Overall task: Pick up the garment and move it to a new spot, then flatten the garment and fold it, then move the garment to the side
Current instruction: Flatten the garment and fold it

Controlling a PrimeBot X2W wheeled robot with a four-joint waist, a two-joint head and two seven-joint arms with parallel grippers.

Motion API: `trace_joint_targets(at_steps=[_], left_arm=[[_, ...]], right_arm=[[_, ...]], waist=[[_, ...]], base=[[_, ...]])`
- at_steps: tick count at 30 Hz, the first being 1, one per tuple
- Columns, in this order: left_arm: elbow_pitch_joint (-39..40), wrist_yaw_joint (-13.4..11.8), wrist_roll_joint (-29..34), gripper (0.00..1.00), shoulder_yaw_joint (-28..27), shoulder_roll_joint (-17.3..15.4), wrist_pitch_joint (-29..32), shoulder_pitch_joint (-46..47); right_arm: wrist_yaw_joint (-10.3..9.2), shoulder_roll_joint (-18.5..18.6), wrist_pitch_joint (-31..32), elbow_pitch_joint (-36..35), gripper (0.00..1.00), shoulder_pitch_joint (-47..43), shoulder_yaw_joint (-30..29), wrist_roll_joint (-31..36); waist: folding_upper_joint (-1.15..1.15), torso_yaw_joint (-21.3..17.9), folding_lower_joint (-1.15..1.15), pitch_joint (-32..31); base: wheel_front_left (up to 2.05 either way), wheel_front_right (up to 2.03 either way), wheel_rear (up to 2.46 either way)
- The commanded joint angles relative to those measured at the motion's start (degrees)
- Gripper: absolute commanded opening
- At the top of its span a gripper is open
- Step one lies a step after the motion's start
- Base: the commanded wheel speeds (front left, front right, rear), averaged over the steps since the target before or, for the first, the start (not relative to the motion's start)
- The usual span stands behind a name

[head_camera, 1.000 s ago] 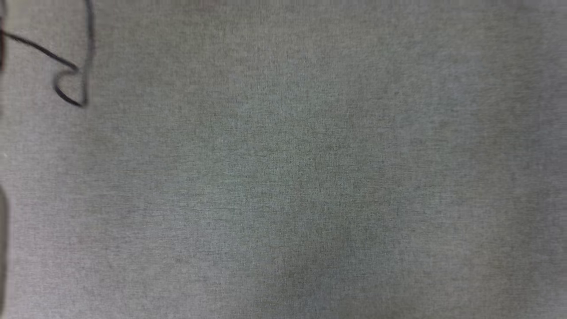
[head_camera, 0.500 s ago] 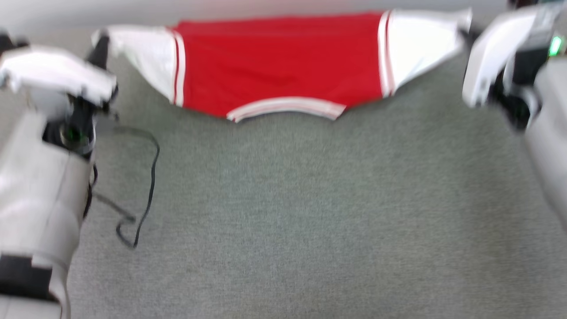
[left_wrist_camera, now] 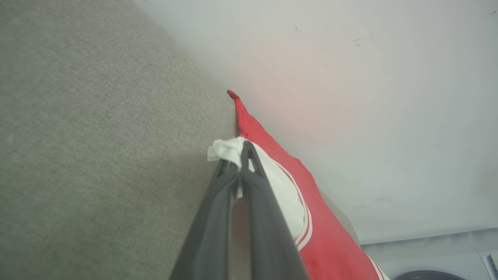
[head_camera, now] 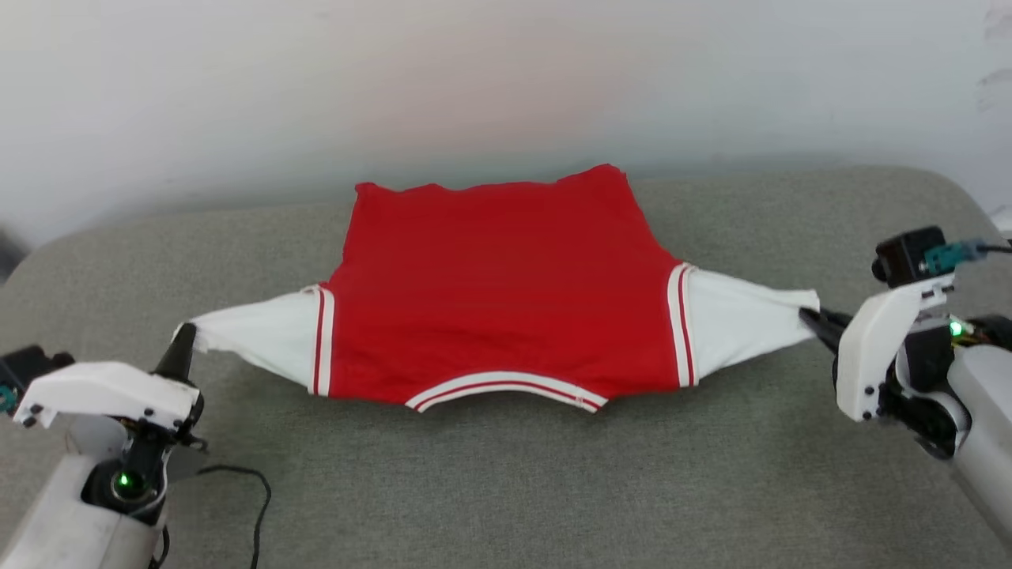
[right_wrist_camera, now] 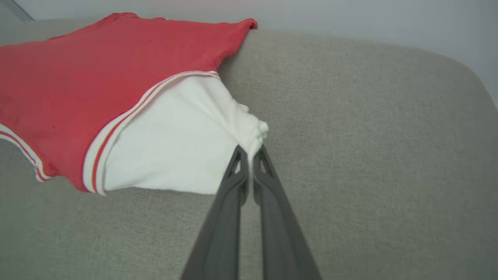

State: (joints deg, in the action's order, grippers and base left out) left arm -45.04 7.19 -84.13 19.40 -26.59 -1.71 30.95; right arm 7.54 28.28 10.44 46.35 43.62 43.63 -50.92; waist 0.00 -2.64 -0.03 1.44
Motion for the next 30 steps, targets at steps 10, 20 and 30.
trace_joint_targets(at_steps=[10, 20, 30], left_arm=[[19.42, -6.12, -4.93, 0.0, -4.07, -2.53, -3.45, -23.74], [38.95, -12.15, -6.02, 0.0, -5.22, -4.76, -5.83, -40.96], [43.71, -14.03, -5.62, 0.0, -4.69, -5.67, -6.08, -48.19]], right_arm=[[-0.1, 9.8, -0.33, -11.81, 0.0, -13.74, 2.81, -6.86], [-0.1, 17.33, 3.06, -22.18, 0.0, -23.37, -0.55, -8.39], [-0.09, 15.38, 5.54, -26.03, 0.0, -36.6, -6.69, -7.01]], waist=[[0.0, -2.54, 0.03, -4.97], [0.0, -2.77, 0.03, -5.96], [0.0, -1.17, 0.03, -4.25]], base=[[0.0, 0.0, 0.0], [0.0, 0.0, 0.0], [0.0, 0.0, 0.0]])
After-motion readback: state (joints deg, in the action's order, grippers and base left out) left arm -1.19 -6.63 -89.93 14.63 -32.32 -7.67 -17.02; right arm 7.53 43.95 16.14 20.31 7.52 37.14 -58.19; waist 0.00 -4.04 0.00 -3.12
